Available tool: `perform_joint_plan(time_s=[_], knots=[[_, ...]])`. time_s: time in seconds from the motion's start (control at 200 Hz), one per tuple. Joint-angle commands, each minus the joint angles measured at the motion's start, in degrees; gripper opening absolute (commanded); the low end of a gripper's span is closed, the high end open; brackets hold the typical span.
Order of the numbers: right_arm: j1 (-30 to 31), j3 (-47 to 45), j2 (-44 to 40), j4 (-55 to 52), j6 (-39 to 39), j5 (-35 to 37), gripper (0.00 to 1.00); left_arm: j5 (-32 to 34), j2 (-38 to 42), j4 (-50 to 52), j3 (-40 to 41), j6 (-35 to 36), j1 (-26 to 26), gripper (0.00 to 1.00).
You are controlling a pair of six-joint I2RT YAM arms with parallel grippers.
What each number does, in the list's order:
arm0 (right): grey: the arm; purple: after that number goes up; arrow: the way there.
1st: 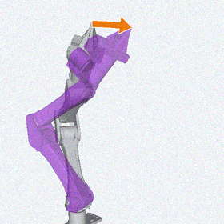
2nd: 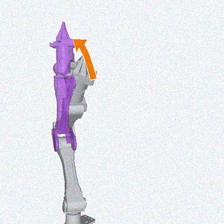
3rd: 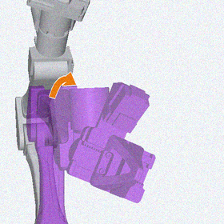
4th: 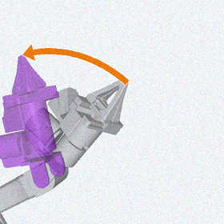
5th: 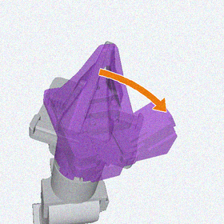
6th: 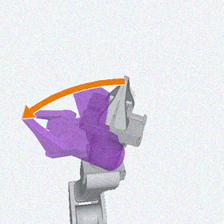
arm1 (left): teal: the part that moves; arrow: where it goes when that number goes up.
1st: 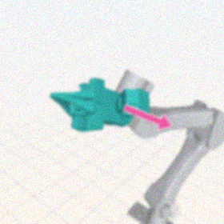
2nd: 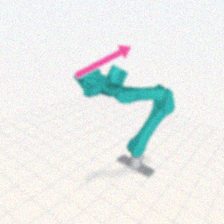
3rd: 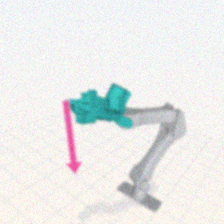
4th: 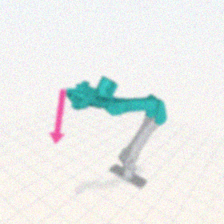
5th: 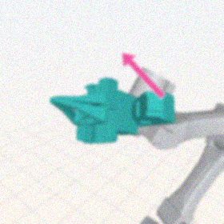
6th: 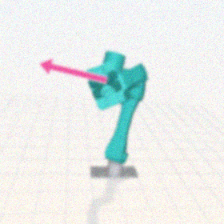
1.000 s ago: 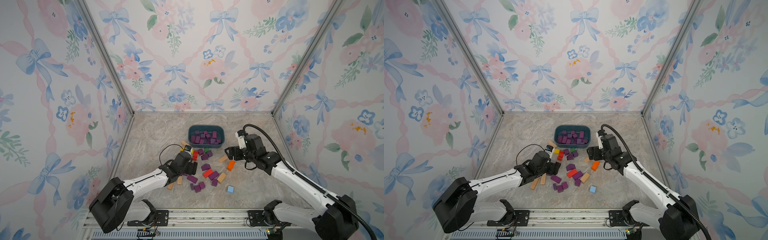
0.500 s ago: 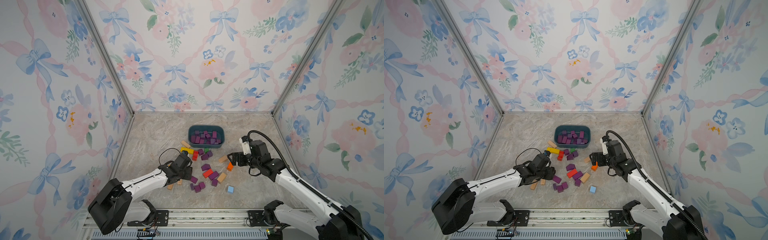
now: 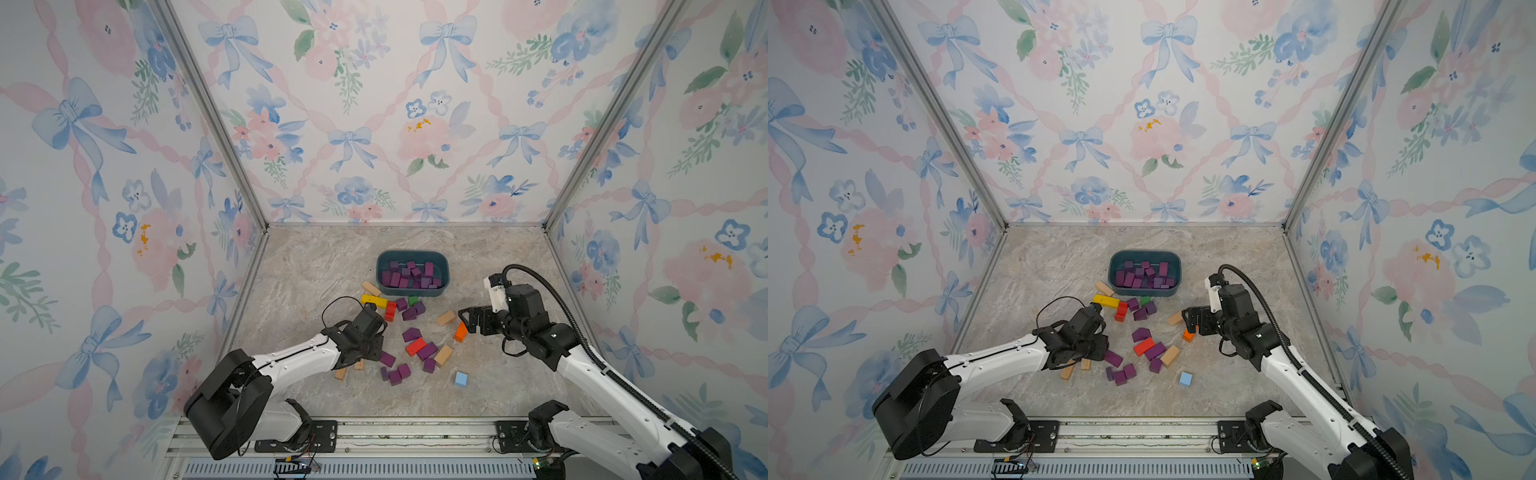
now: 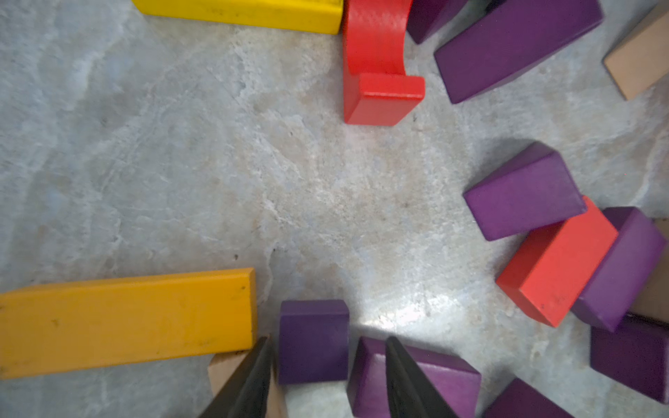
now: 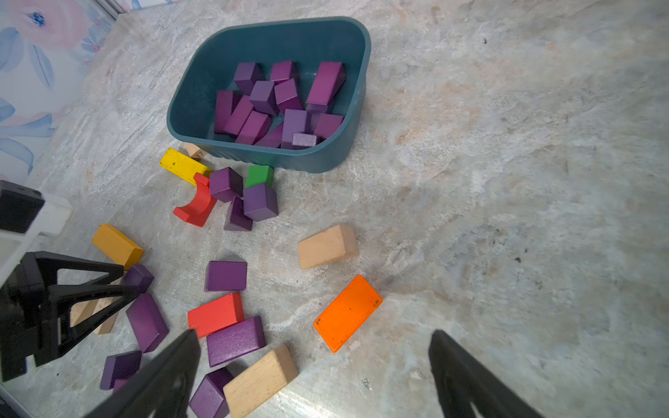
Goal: Pick purple bricks into the storage bin
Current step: Pick up the building block from the center of the board, then place the building block in the storage box.
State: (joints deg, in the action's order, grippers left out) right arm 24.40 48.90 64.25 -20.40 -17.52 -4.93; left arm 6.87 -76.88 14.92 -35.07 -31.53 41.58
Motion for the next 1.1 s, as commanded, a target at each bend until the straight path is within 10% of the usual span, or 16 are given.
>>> perform_joint_plan(time_s=[0.0,0.75,1.095], knots=[[-0.7,-1.2,-0.3,-1.4,0.0,-0.2,0.97,2.2,-1.6,2.0,-0.4,0.9,0.2,0.52],[-1.3,-1.5,-1.7,-2.6,0.1,1.0,0.97,5.0,-7.6,2.0,-3.6,4.7,0.8,0.30],[-1.8,-2.2,-3.1,-1.2,-0.5,1.0,0.97,10.4,-9.6,1.3,-22.1,9.5,1.0,0.29]])
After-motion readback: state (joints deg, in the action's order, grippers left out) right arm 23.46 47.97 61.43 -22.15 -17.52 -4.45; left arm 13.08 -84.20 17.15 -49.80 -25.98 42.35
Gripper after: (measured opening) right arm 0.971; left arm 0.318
